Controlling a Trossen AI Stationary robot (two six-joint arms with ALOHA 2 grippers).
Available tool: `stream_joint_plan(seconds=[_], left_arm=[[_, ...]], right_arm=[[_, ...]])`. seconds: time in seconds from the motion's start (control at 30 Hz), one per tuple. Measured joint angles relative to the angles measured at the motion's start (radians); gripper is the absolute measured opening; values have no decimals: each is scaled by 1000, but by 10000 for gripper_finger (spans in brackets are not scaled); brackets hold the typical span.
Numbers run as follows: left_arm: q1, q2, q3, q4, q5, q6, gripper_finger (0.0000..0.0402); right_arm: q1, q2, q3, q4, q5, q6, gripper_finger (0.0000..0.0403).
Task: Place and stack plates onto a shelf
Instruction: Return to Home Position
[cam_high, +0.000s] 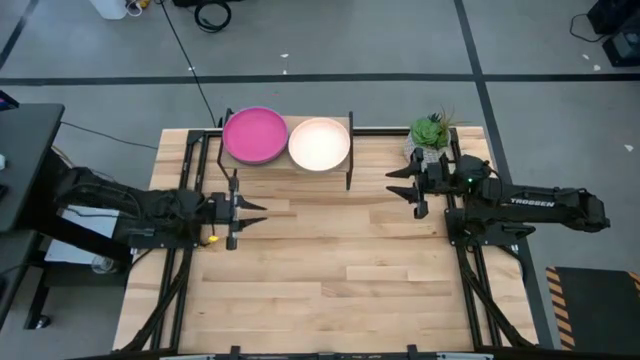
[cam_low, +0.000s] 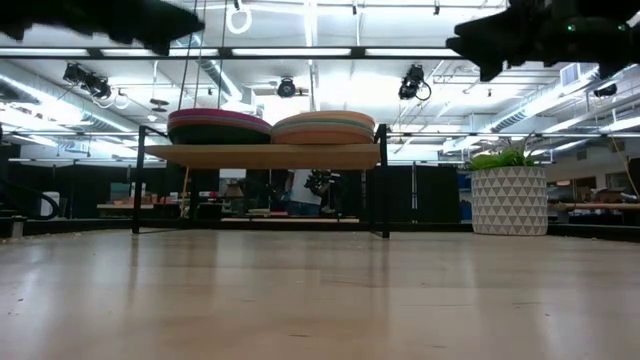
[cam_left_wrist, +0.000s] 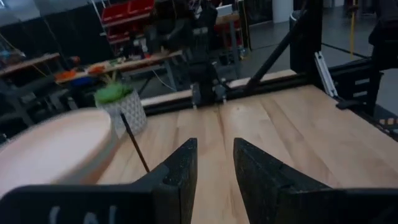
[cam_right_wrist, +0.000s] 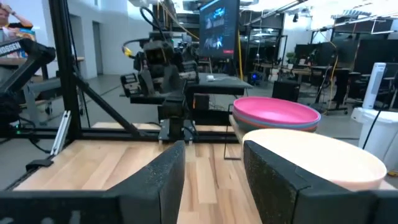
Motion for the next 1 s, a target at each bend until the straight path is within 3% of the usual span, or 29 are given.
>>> stream_joint_plan(seconds=[0.23, 0.63, 1.0], left_arm=[[99, -73, -144, 80, 27, -58, 111], [110, -361, -278, 41, -23, -57, 111], [110, -431, -309, -4, -76, -60, 111]], right_arm=[[0, -77, -61, -2, 0, 29, 170], [-2, -242, -67, -179, 37, 80, 170], [-2, -303, -220, -62, 117, 95, 170]])
